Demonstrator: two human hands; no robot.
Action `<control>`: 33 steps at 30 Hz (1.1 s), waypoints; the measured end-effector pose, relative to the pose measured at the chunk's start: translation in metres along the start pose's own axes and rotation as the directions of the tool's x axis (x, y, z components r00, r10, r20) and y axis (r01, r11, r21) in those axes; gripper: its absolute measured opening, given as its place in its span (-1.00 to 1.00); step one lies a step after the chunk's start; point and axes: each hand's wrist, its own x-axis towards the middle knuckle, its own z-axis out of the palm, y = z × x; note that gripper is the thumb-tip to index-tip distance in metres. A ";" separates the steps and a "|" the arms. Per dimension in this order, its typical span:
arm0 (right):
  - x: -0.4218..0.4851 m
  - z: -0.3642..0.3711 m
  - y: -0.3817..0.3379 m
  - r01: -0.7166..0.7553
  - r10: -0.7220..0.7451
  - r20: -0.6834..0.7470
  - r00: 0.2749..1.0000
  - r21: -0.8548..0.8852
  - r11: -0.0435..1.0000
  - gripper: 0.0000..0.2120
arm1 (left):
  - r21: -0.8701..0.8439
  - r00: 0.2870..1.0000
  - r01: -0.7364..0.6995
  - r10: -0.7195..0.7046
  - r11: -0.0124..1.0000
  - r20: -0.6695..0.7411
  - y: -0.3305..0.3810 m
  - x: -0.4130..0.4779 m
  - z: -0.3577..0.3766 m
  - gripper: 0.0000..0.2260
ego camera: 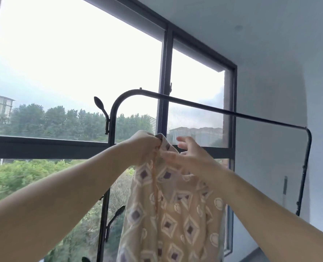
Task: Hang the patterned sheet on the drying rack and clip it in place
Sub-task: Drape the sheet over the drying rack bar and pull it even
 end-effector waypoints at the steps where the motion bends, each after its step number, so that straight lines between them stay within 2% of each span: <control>1: 0.002 0.004 0.005 -0.022 0.024 0.028 0.999 -0.072 0.997 -0.51 | 0.014 1.000 -0.024 0.024 1.000 -0.001 0.003 -0.001 0.001 -0.88; 3: 0.008 0.004 0.017 -0.023 0.005 -0.086 0.996 -0.214 0.977 -0.83 | 0.080 0.996 -0.087 0.088 0.993 -0.016 0.010 -0.005 -0.001 -0.91; 4: 0.011 0.000 0.021 -0.027 -0.011 -0.164 0.986 -0.224 0.974 -0.88 | 0.138 0.992 -0.123 0.126 0.983 -0.017 0.012 -0.007 -0.004 -0.92; 7: 0.014 -0.018 0.022 -0.077 0.035 -0.380 0.924 -0.095 0.992 -0.74 | 0.382 0.975 -0.216 0.217 0.899 0.041 0.010 -0.013 -0.011 -0.89; 9: 0.014 -0.024 0.017 -0.055 0.017 -0.428 0.903 -0.077 0.996 -0.72 | 0.532 0.959 -0.276 0.267 0.801 0.097 0.005 -0.015 -0.009 -0.88; 10: 0.015 -0.023 0.013 -0.049 0.001 -0.419 0.908 -0.103 0.993 -0.74 | 0.531 0.953 -0.291 0.292 0.796 0.085 0.002 -0.015 -0.008 -0.89; 11: 0.016 -0.022 0.011 -0.043 -0.014 -0.402 0.915 -0.133 0.990 -0.78 | 0.465 0.957 -0.277 0.286 0.841 0.053 0.001 -0.014 -0.007 -0.89; 13: 0.011 -0.016 0.007 -0.035 -0.003 -0.326 0.946 -0.110 0.993 -0.92 | 0.236 0.984 -0.170 0.180 0.957 -0.020 0.002 -0.013 -0.007 -0.85; 15: 0.004 -0.010 0.005 -0.023 -0.001 -0.225 0.974 -0.105 0.994 -0.55 | 0.115 0.997 -0.075 0.078 0.990 -0.022 0.007 -0.014 -0.006 -0.81; 16: 0.003 -0.007 0.004 -0.028 -0.001 -0.201 0.980 -0.141 0.990 -0.35 | 0.127 0.998 -0.055 0.058 0.990 -0.017 0.009 -0.014 -0.004 -0.80; 17: 0.001 -0.001 0.004 -0.035 0.002 -0.180 0.984 -0.182 0.983 -0.24 | 0.173 0.998 -0.051 0.054 0.984 -0.015 0.012 -0.015 -0.001 -0.78; 18: -0.001 0.005 0.004 -0.039 0.001 -0.167 0.986 -0.225 0.974 -0.24 | 0.231 0.998 -0.056 0.061 0.971 -0.016 0.014 -0.016 0.003 -0.75; 19: -0.001 0.011 0.006 -0.037 -0.006 -0.162 0.987 -0.263 0.964 -0.33 | 0.283 0.997 -0.068 0.076 0.957 -0.016 0.016 -0.018 0.006 -0.73; 22: 0.002 0.008 0.014 -0.048 -0.026 -0.232 0.972 -0.307 0.951 -0.81 | 0.353 0.990 -0.134 0.139 0.926 0.010 0.020 -0.021 0.010 -0.73; 25: 0.002 -0.014 0.017 -0.083 0.017 -0.407 0.913 -0.144 0.986 -0.72 | 0.434 0.966 -0.259 0.245 0.863 0.089 0.016 -0.028 0.003 -0.78; 27: 0.005 -0.024 0.016 -0.063 0.024 -0.496 0.868 -0.062 0.996 -0.75 | 0.631 0.966 -0.259 0.206 0.731 0.158 0.010 -0.031 0.003 -0.81; 29: 0.006 -0.025 0.008 -0.021 -0.015 -0.526 0.851 -0.063 0.998 -0.73 | 0.765 0.980 -0.199 0.138 0.613 0.144 -0.006 -0.028 0.006 -0.86; 30: 0.007 -0.025 0.005 -0.011 -0.028 -0.535 0.844 -0.070 0.998 -0.71 | 0.758 0.988 -0.154 0.116 0.634 0.103 -0.017 -0.026 0.006 -0.87; 33: 0.000 -0.033 0.007 -0.028 -0.007 -0.599 0.801 -0.049 0.998 -0.70 | 0.589 0.994 -0.071 0.106 0.805 -0.025 -0.068 -0.025 0.008 -0.86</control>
